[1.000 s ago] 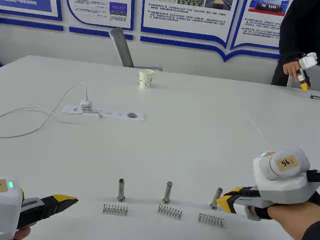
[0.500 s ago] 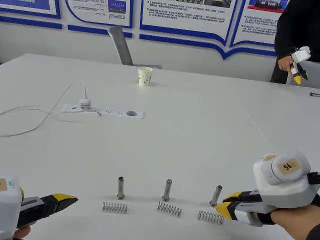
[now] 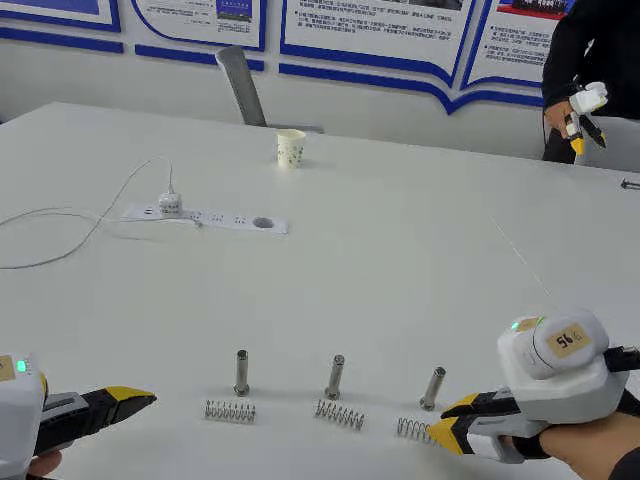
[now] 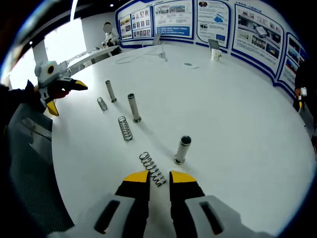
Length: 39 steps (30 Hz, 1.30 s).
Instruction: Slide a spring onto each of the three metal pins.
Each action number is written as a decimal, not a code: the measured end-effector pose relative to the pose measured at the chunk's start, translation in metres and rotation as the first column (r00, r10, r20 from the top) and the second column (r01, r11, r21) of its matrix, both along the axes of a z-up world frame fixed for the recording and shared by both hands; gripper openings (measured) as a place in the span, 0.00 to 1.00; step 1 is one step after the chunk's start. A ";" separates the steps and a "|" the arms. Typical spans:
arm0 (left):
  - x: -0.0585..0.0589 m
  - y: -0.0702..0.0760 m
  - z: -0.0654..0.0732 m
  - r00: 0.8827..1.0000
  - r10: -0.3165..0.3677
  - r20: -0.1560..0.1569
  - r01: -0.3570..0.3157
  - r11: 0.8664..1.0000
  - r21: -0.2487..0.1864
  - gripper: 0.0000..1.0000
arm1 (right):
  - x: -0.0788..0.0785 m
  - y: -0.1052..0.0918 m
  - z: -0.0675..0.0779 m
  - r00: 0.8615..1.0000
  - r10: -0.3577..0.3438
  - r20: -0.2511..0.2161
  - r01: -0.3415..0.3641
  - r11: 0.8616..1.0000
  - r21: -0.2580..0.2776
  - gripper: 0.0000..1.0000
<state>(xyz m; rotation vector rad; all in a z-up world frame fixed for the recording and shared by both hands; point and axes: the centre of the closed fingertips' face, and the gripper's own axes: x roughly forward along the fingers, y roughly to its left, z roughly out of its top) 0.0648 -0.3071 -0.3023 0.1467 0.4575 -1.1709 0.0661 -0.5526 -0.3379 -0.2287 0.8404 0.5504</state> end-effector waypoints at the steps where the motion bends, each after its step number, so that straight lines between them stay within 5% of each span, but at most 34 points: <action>1: 0.000 0.000 0.000 1.000 -0.001 -0.001 0.001 1.000 0.000 0.76 | -0.001 0.000 -0.001 1.000 0.004 -0.003 -0.004 1.000 -0.003 0.16; 27: -0.002 -0.001 -0.005 1.000 -0.005 -0.015 0.005 1.000 0.003 0.75 | -0.017 0.005 -0.013 0.994 0.090 -0.058 -0.092 0.995 -0.041 0.16; 39: -0.003 -0.002 -0.005 1.000 -0.009 -0.018 0.009 1.000 0.003 0.75 | -0.017 0.006 -0.016 0.980 0.181 -0.086 -0.190 0.976 -0.106 0.16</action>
